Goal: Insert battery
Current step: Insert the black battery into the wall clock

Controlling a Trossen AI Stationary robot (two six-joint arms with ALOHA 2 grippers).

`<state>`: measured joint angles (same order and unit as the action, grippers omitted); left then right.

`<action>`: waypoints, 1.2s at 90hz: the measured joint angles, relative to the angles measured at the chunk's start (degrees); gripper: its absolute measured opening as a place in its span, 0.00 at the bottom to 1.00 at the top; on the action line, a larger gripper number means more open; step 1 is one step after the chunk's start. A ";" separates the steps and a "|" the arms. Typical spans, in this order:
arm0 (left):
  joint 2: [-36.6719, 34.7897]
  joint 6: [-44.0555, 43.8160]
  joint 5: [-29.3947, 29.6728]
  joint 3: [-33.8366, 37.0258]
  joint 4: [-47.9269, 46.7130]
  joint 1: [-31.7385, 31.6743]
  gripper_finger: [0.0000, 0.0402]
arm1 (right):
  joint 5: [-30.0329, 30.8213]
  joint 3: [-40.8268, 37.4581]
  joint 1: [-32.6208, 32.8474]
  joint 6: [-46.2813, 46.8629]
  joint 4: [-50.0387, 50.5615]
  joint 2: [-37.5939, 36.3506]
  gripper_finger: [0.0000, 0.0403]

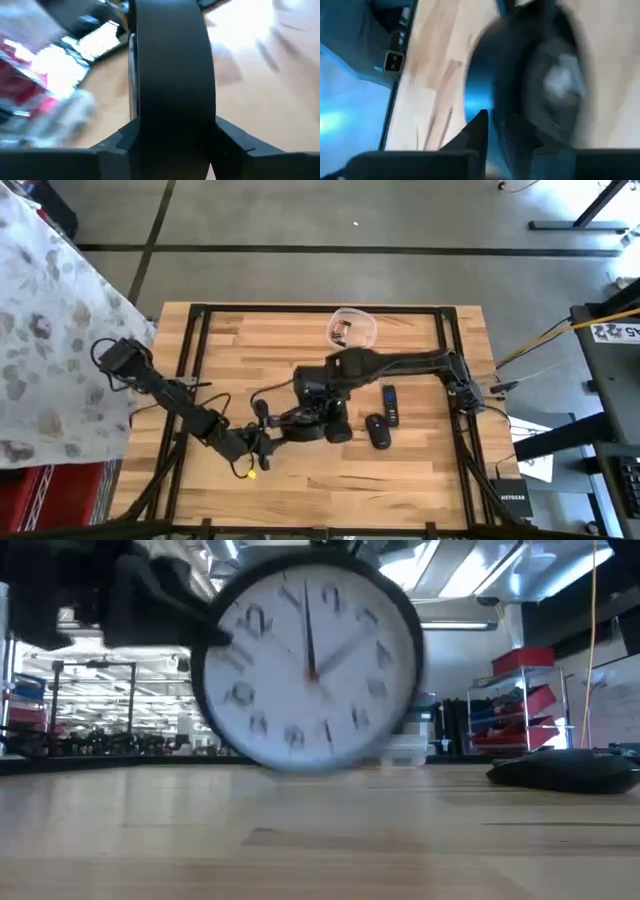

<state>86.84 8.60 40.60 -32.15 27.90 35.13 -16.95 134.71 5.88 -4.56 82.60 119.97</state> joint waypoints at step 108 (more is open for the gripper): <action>-14.15 -34.69 -47.58 0.50 -20.33 -35.65 0.38 | 27.73 -15.86 9.34 10.86 -0.02 -15.00 0.16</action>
<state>72.69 -26.09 -6.98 -31.64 7.57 -0.52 10.78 118.85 15.22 6.30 82.58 104.97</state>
